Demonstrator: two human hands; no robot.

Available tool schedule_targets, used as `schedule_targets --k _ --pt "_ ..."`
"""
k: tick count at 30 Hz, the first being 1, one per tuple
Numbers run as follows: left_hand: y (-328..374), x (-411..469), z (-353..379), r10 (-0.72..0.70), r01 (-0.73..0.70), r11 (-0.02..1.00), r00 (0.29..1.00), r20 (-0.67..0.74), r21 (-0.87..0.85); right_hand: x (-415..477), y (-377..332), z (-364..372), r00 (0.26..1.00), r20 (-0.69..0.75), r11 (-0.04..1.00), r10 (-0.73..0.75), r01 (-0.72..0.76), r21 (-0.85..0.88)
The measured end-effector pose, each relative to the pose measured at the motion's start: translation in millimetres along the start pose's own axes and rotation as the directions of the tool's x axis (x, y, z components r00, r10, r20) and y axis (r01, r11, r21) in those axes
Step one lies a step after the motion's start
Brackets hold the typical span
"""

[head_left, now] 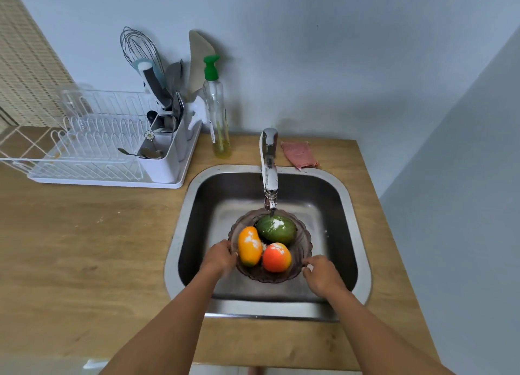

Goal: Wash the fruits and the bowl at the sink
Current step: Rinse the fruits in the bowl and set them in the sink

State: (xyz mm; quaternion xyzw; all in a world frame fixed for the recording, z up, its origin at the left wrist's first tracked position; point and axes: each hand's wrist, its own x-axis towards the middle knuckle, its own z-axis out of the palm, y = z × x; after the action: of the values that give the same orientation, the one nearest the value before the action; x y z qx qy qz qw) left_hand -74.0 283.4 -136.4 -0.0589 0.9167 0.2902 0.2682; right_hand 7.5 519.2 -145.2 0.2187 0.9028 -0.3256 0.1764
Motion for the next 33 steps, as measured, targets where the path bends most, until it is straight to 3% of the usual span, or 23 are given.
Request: schedule_targets --k 7,12,17,25,33 --pt "-5 5 19 -0.13 0.13 0.992 0.991 -0.043 -0.002 4 4 4 1.0 -0.009 0.997 0.013 -0.014 -0.079" --pt "-11 9 30 -0.145 0.142 0.986 0.989 -0.03 -0.088 16 2 -3 0.999 0.012 0.977 0.034 -0.031 -0.211" --pt "-23 21 35 -0.146 0.146 0.979 0.989 0.005 -0.142 45 -19 -11 0.986 -0.125 0.976 -0.109 0.082 -0.204" --pt "-22 21 35 -0.129 0.128 0.973 0.992 0.007 -0.193 89 -39 -8 0.957 0.133 0.914 -0.256 0.285 -0.289" --pt "-30 22 42 -0.138 0.142 0.971 0.99 0.036 -0.192 108 -47 7 0.957 0.156 0.828 -0.246 0.291 -0.479"
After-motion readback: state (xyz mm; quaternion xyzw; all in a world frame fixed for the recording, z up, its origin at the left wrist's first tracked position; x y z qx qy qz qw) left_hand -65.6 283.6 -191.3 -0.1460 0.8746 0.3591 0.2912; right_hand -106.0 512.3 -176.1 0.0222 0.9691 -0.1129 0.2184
